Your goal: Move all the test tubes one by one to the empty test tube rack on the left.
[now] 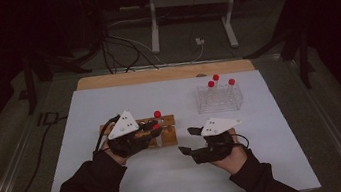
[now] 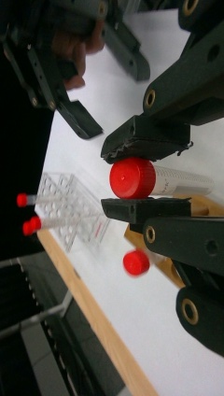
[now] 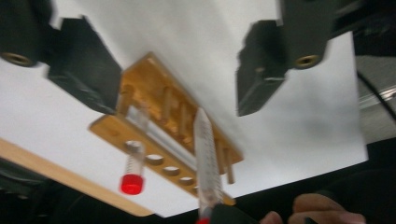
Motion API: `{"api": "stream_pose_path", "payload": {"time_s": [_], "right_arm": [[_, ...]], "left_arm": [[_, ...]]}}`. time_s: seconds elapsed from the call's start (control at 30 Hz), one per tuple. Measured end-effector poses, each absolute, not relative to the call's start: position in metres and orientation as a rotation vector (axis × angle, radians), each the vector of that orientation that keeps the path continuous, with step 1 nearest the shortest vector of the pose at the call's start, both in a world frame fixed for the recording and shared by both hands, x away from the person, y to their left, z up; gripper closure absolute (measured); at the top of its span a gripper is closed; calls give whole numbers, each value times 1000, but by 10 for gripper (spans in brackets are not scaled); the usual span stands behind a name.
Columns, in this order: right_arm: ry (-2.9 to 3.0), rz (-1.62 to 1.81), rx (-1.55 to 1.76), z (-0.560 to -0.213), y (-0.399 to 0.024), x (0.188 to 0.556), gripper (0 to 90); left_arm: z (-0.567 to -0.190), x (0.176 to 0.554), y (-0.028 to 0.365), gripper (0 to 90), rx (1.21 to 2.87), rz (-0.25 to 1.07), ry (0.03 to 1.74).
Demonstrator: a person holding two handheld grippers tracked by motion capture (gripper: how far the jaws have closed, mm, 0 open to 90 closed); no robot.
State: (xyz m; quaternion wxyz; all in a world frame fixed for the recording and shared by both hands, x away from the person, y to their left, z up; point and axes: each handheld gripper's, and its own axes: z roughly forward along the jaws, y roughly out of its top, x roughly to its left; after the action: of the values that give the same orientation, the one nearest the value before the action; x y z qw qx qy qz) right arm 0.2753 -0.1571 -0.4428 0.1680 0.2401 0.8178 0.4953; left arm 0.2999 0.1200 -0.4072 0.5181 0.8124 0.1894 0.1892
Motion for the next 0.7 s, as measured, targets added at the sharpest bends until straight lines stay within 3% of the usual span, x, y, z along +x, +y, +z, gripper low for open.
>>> {"api": "stream_pose_path", "payload": {"time_s": [0.37, 0.7], "right_arm": [[2291, 1443, 722, -438, -166, 276, 19], [2270, 1479, 717, -435, -174, 276, 0]], "left_arm": [[-396, 313, 126, 718, 1927, 489, 481], [-392, 326, 132, 718, 1900, 524, 526]]}}
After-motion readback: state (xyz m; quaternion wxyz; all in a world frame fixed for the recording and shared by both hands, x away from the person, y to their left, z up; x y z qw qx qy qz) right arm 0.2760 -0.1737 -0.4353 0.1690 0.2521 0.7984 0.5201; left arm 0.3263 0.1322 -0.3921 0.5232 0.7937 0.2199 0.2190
